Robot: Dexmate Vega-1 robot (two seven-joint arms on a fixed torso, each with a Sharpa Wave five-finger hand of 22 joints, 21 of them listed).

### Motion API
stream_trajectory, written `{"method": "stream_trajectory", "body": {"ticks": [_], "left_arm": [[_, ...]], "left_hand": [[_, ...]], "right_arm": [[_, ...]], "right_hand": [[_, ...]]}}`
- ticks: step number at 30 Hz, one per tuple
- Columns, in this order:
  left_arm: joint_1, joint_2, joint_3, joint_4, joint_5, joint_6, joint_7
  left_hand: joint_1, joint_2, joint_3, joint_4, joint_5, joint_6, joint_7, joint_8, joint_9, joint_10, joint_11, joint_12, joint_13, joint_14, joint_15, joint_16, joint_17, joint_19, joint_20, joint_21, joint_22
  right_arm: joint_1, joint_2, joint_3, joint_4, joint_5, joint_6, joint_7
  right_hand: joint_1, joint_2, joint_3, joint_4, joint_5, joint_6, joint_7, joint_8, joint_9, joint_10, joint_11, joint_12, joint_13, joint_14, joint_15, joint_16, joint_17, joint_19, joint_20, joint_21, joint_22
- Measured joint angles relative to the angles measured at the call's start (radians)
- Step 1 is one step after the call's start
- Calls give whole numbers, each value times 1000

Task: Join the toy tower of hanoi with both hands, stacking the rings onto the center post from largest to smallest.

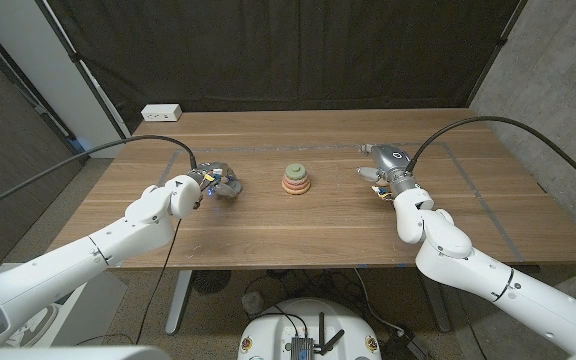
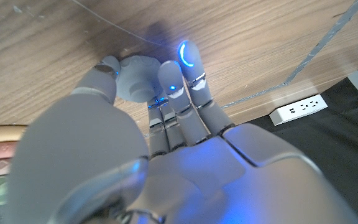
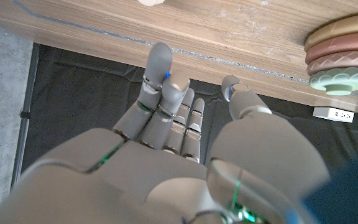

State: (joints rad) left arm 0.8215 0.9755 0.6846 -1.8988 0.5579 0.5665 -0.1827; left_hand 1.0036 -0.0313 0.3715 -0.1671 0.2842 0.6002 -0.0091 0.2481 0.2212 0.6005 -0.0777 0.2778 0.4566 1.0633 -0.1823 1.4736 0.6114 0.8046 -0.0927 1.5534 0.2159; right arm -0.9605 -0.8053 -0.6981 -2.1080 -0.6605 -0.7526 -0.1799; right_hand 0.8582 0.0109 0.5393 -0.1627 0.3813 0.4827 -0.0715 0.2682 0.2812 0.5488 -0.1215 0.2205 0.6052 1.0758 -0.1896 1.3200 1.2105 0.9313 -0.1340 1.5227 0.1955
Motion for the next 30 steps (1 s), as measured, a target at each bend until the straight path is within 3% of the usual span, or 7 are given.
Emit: {"method": "stream_trajectory", "body": {"ticks": [30], "left_arm": [[-27,28,-14,-40,-55,27,-15]], "left_hand": [[20,12,22,0,5,37,-5,-1,10,41,-8,-1,30,5,-5,0,44,4,-4,0,15]], "right_arm": [[7,5,-6,1,1,-10,-3]], "right_hand": [[0,0,0,0,9,3,-3,-2,0,7,7,0,4,0,0,-5,-2,0,0,0,0]]}}
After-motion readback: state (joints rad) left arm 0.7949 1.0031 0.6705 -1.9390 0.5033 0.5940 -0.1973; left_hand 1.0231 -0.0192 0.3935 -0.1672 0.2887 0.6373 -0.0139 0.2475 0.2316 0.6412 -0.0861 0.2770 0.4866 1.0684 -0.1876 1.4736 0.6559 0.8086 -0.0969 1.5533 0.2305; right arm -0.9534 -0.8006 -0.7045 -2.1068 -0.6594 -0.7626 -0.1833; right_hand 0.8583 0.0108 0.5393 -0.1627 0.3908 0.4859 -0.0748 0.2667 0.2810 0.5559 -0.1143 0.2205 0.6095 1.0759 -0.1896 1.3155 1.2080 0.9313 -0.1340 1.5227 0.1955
